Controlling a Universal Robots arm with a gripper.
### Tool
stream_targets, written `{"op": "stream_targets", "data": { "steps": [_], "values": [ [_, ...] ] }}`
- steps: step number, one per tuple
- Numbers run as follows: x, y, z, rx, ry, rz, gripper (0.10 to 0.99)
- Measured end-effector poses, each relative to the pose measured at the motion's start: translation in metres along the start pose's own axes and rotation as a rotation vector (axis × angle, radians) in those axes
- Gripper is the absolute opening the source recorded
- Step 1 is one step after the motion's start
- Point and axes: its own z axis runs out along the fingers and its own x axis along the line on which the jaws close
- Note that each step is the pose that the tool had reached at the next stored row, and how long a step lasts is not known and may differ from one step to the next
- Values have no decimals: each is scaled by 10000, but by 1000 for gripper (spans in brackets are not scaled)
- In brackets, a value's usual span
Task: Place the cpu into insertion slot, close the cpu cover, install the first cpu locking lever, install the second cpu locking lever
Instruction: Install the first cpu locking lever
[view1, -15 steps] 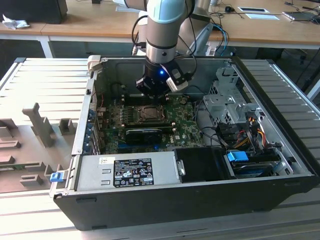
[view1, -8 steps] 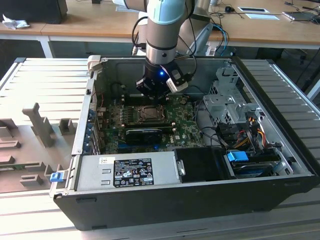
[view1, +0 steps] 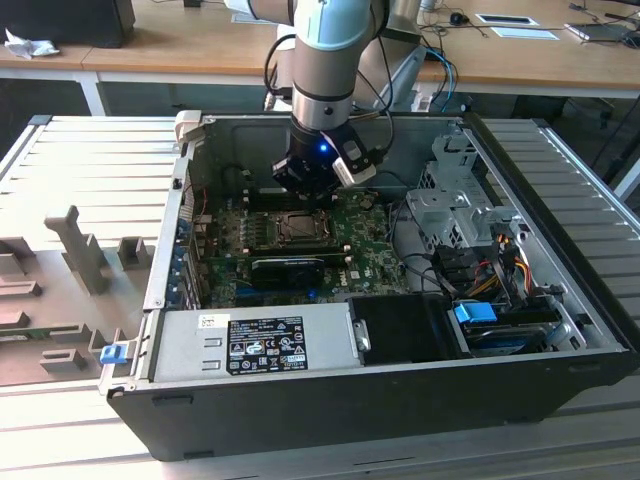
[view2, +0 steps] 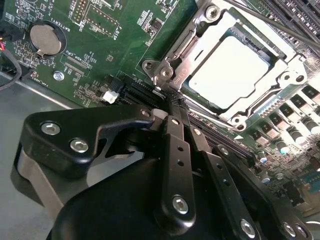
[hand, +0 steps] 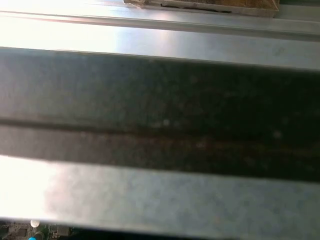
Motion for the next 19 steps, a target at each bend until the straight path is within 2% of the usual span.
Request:
{"op": "stream_targets", "data": {
  "steps": [4,6,7,9,13,14,19],
  "values": [
    [-1,4,-27,7,-2,0,106],
    [-1,3,-24,85,6,2,106],
    [0,2,-19,173,15,5,106],
    [-2,1,-13,234,19,5,106],
    [-2,-2,-1,288,22,8,106],
    [-4,3,9,256,11,5,106],
    [-3,-1,7,284,23,9,106]
  ]
}}
